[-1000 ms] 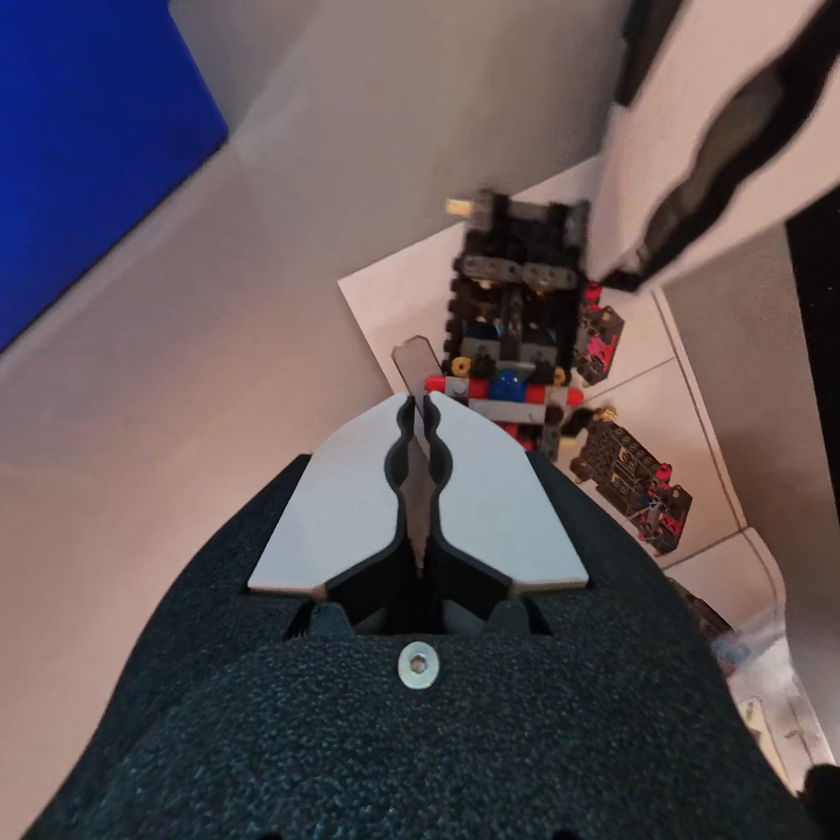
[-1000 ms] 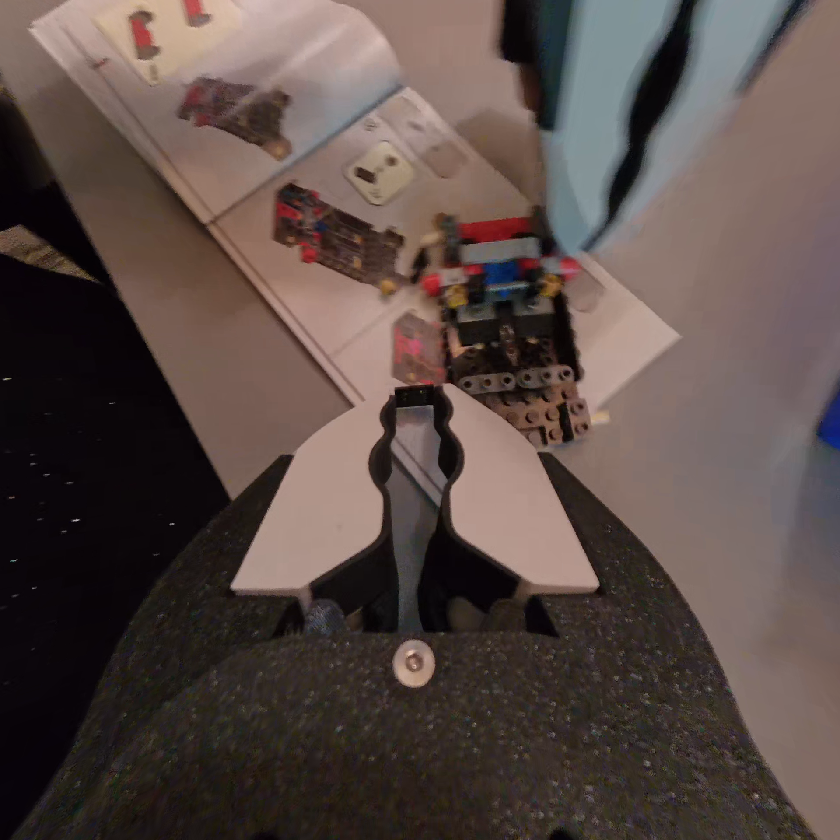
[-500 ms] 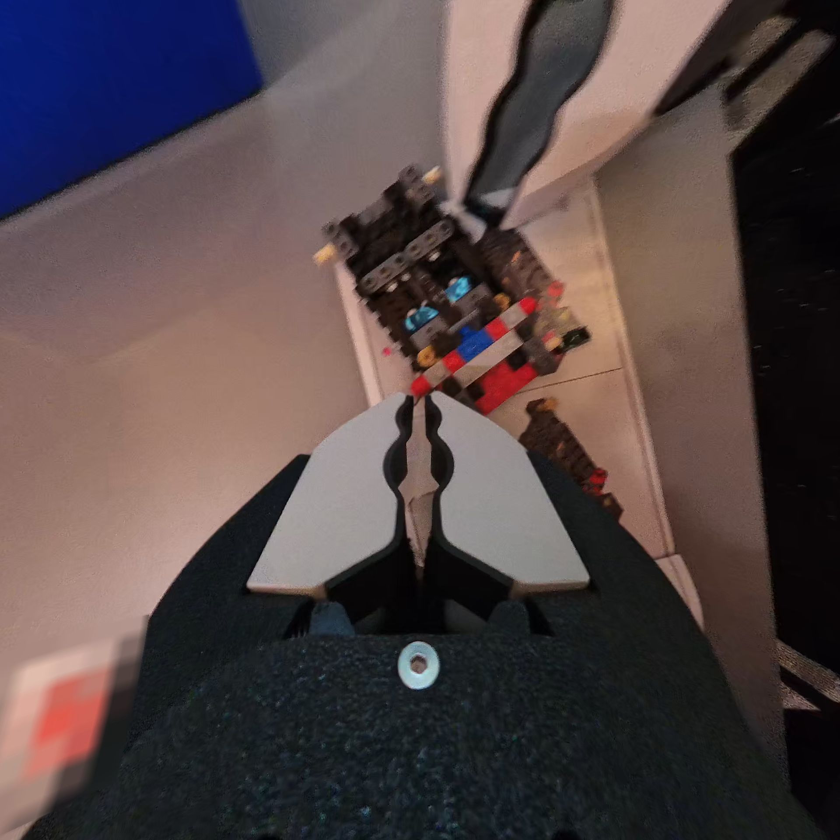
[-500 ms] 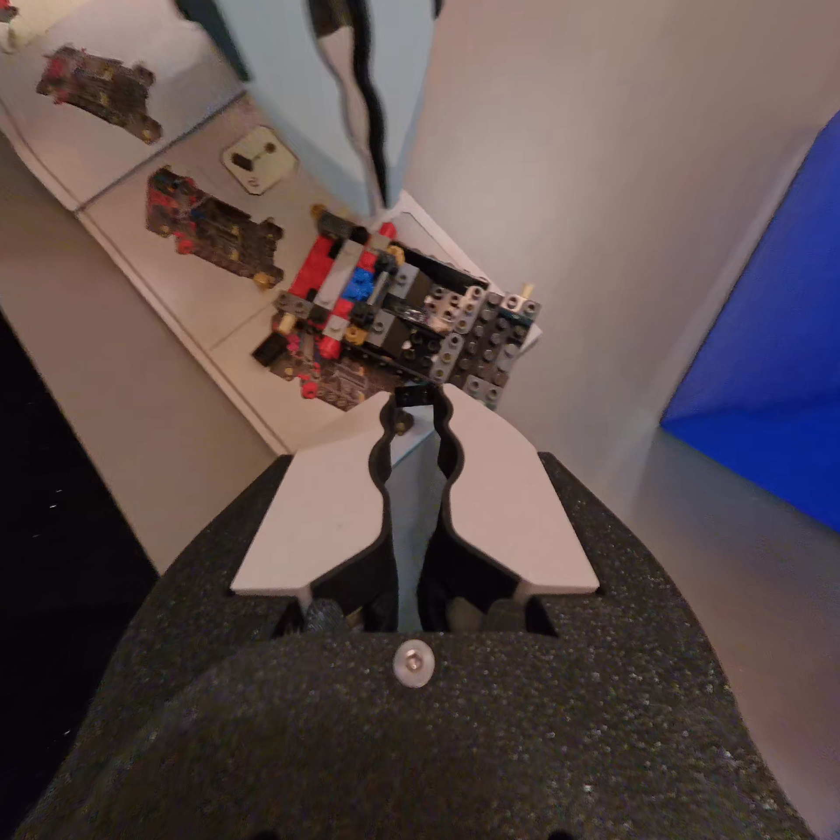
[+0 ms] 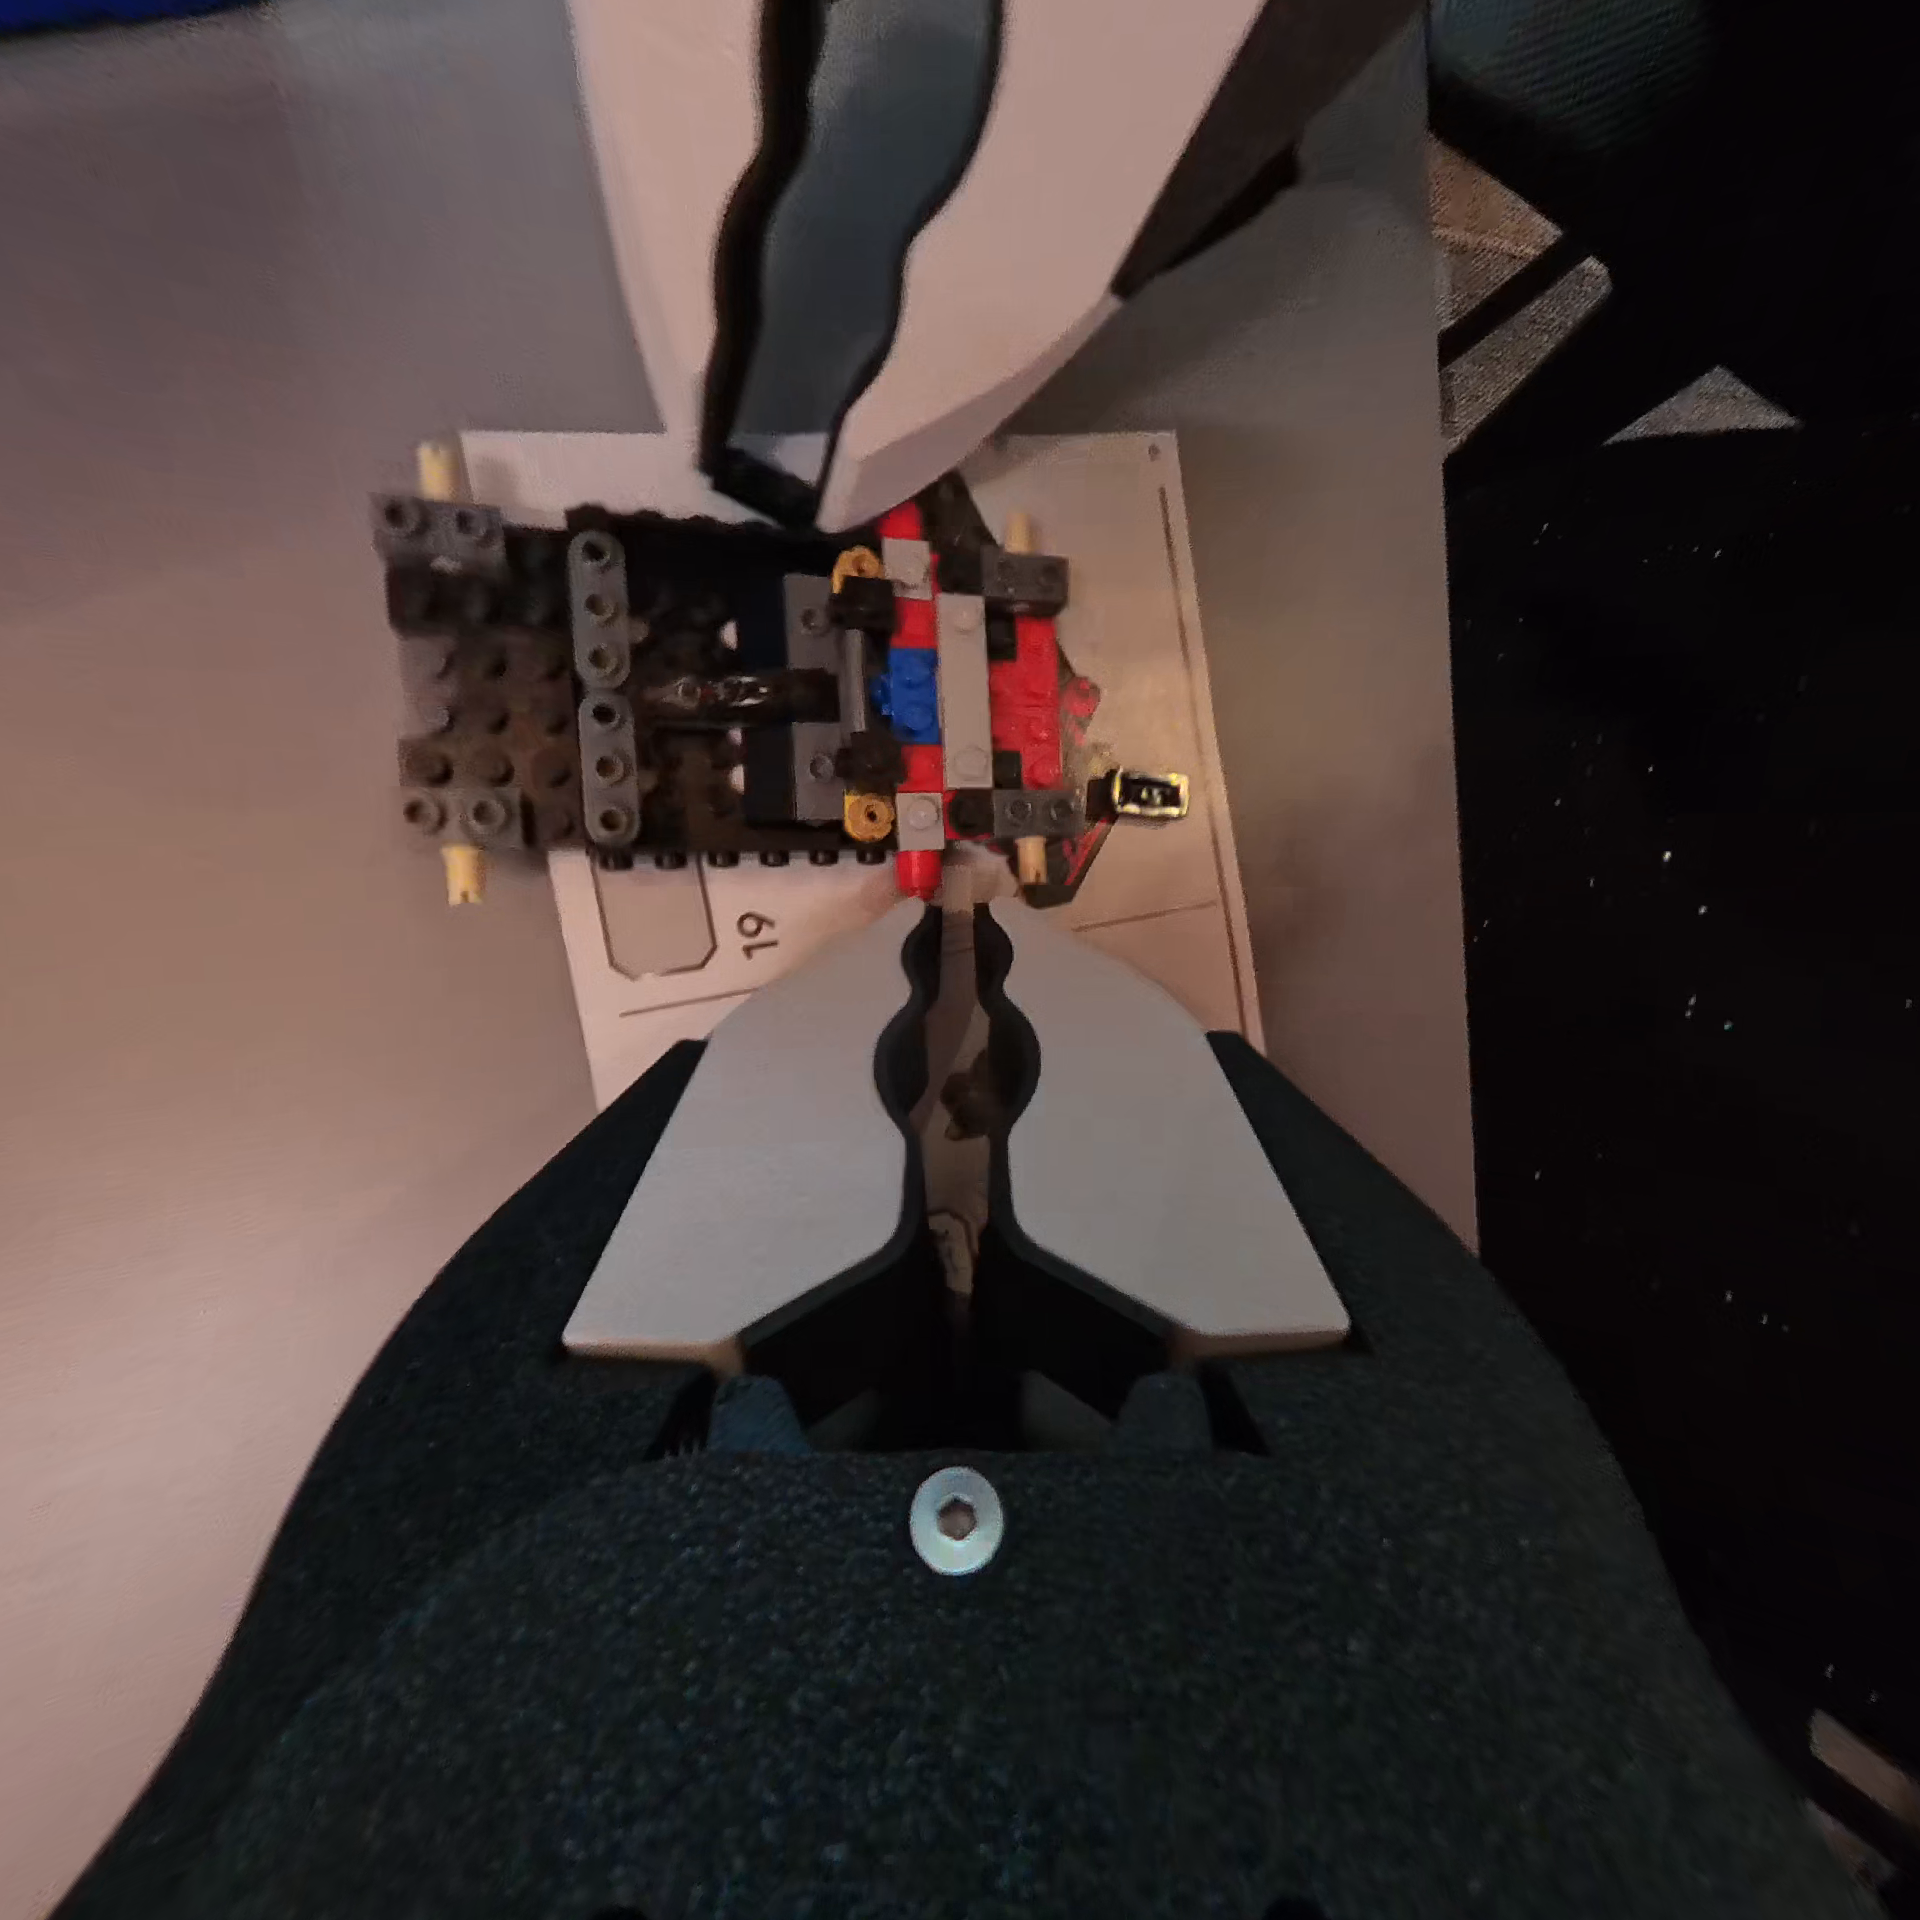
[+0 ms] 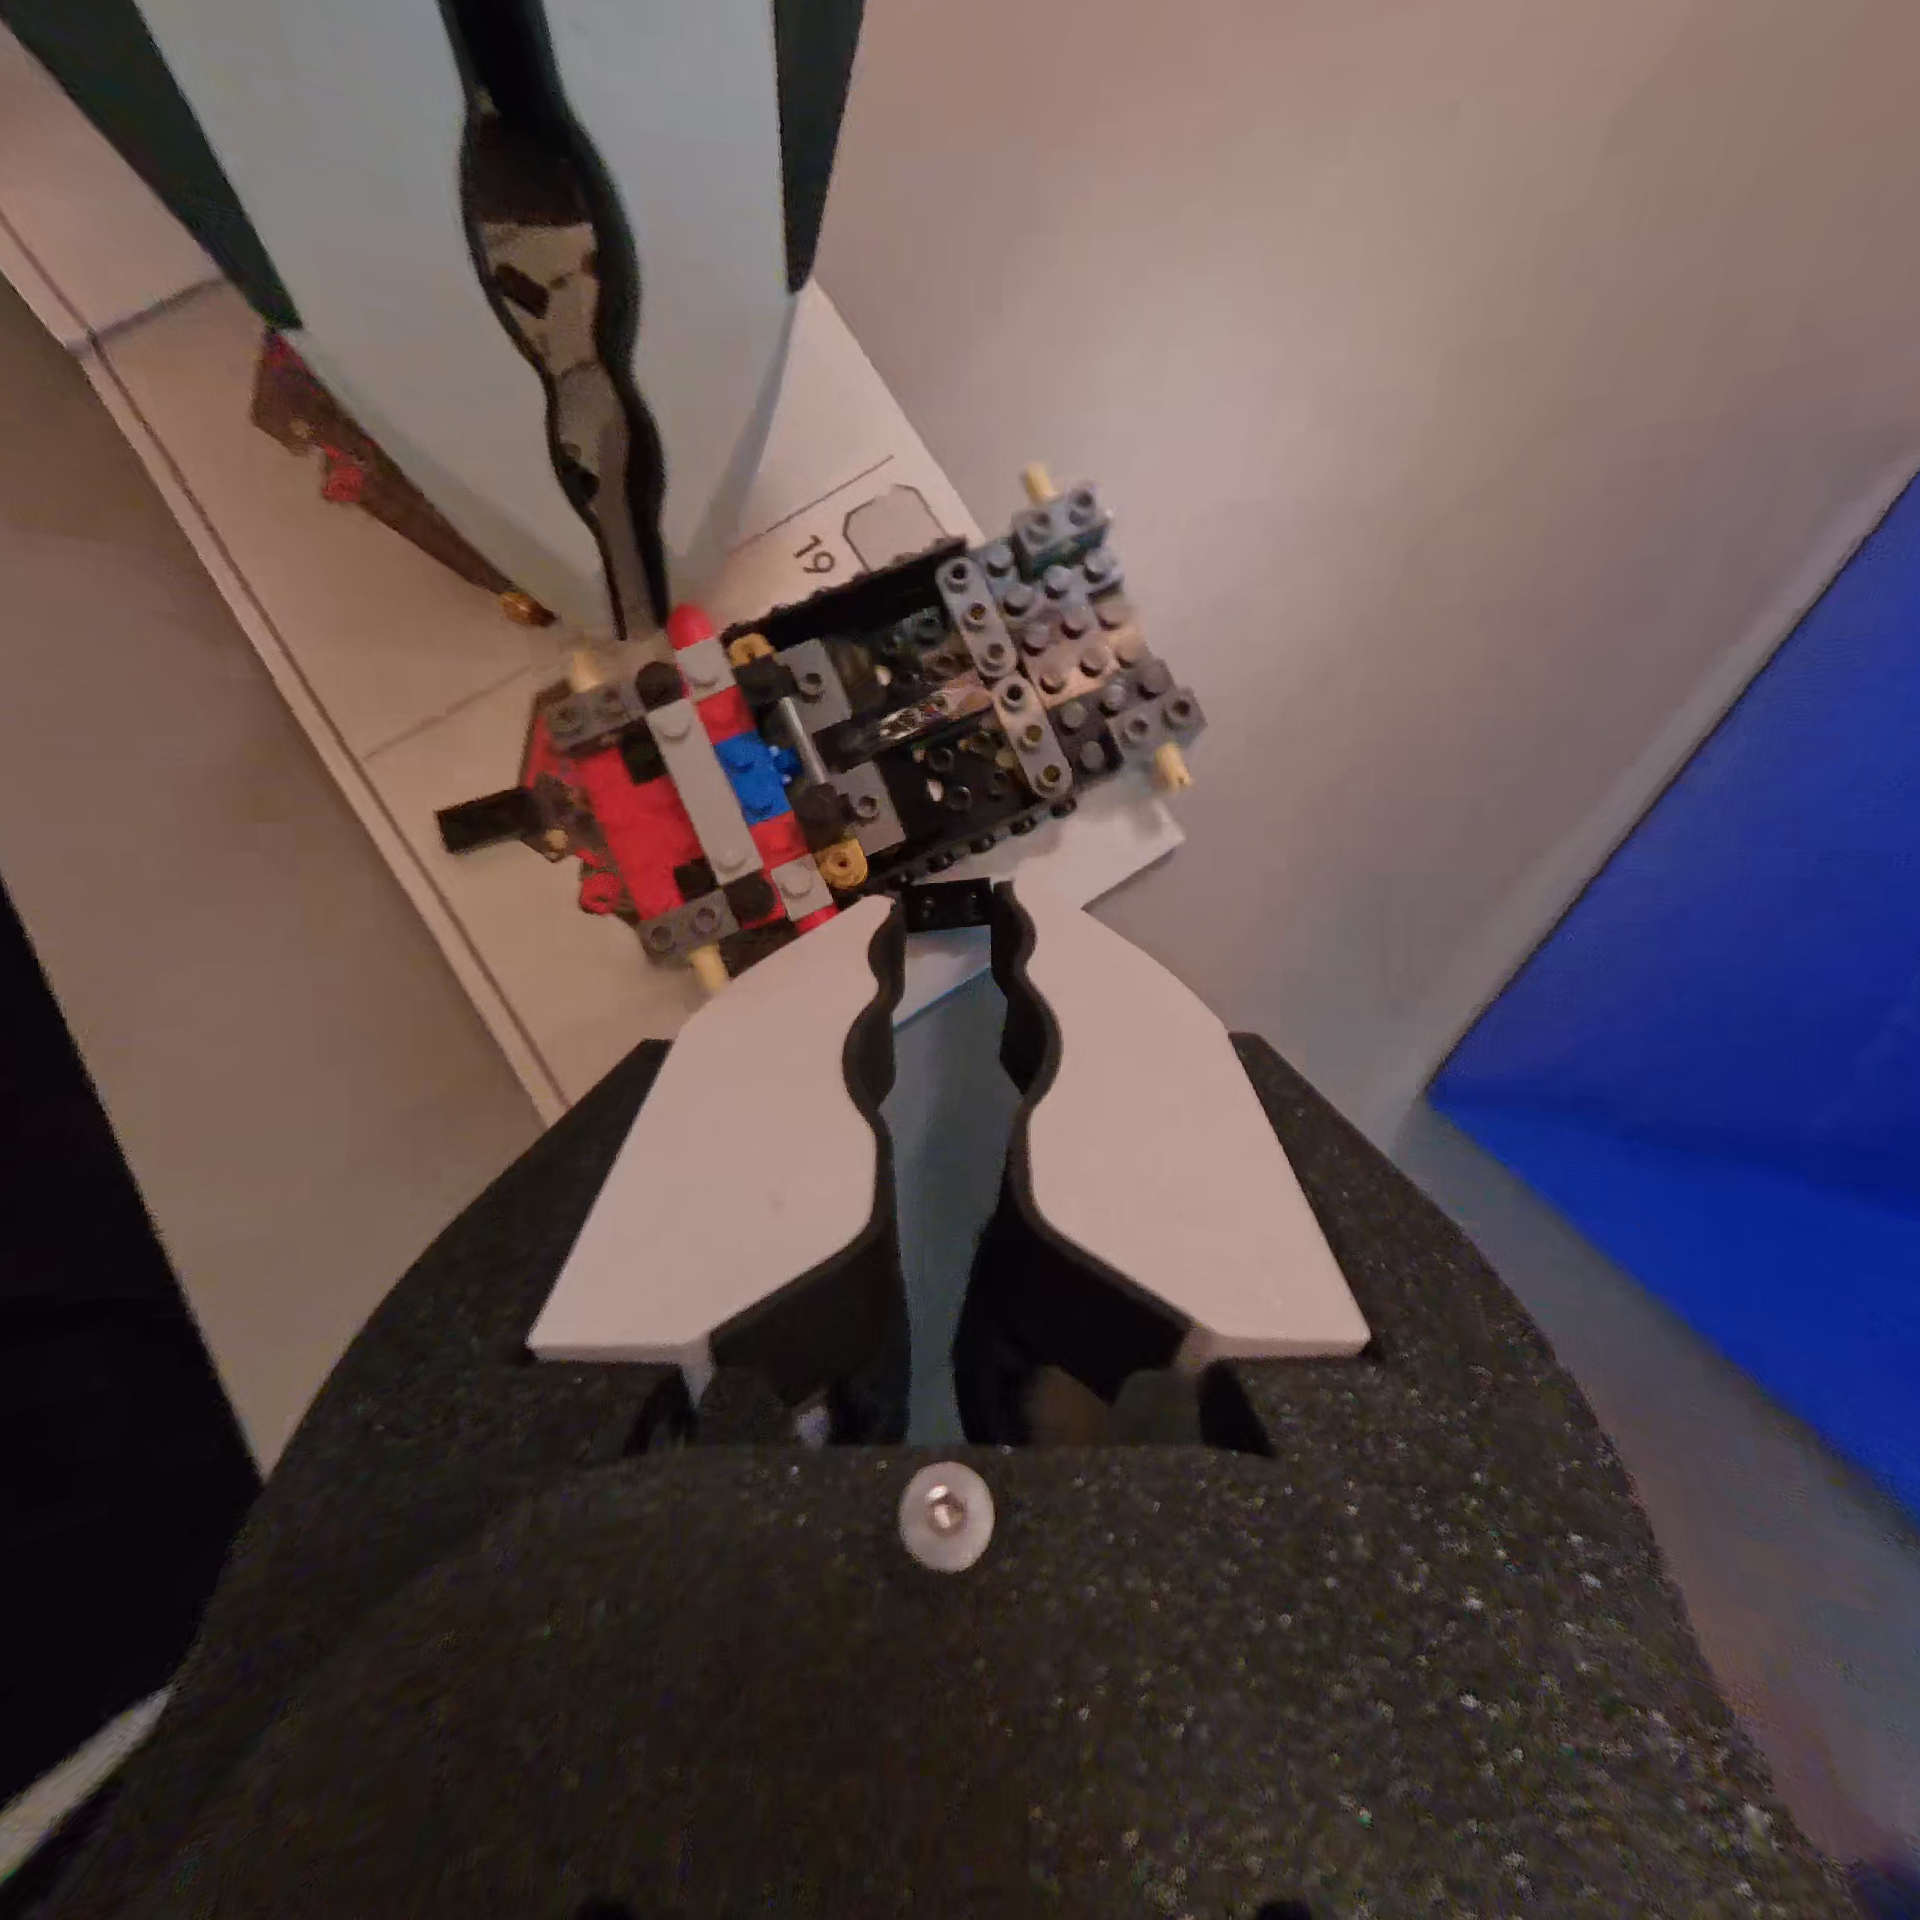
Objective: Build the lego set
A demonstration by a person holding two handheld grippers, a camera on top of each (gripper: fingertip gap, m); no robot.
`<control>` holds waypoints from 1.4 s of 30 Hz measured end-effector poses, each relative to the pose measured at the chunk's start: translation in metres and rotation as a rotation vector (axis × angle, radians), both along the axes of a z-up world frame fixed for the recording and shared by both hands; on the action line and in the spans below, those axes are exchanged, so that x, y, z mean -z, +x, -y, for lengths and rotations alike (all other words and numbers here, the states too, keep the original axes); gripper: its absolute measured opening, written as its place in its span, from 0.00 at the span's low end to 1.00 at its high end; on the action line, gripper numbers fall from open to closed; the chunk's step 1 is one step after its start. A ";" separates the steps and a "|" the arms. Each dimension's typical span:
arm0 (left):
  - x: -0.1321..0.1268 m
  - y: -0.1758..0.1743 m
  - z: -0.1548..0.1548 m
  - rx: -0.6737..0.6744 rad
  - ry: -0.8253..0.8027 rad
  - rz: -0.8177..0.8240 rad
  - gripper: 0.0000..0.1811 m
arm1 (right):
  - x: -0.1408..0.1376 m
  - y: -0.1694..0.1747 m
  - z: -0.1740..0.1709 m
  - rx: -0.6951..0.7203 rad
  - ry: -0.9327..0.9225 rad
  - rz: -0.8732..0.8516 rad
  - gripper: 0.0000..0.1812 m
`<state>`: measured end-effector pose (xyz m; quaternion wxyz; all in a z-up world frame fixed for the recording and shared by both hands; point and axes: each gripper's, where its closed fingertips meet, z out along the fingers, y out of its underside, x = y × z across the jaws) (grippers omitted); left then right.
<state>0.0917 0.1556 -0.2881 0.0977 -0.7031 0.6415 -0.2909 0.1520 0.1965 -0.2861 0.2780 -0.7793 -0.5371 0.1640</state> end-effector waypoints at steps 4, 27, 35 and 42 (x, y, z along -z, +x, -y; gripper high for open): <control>-0.001 0.015 0.006 -0.020 -0.024 0.022 0.04 | -0.005 0.011 -0.012 -0.073 0.033 0.067 0.09; -0.010 0.022 0.001 -0.067 0.233 0.208 0.04 | -0.007 -0.021 0.049 -0.497 0.219 0.200 0.09; -0.010 0.022 0.001 -0.067 0.216 0.220 0.04 | -0.006 -0.021 0.048 -0.509 0.248 0.232 0.09; -0.009 0.022 0.001 -0.066 0.213 0.222 0.04 | -0.006 -0.022 0.048 -0.517 0.261 0.231 0.09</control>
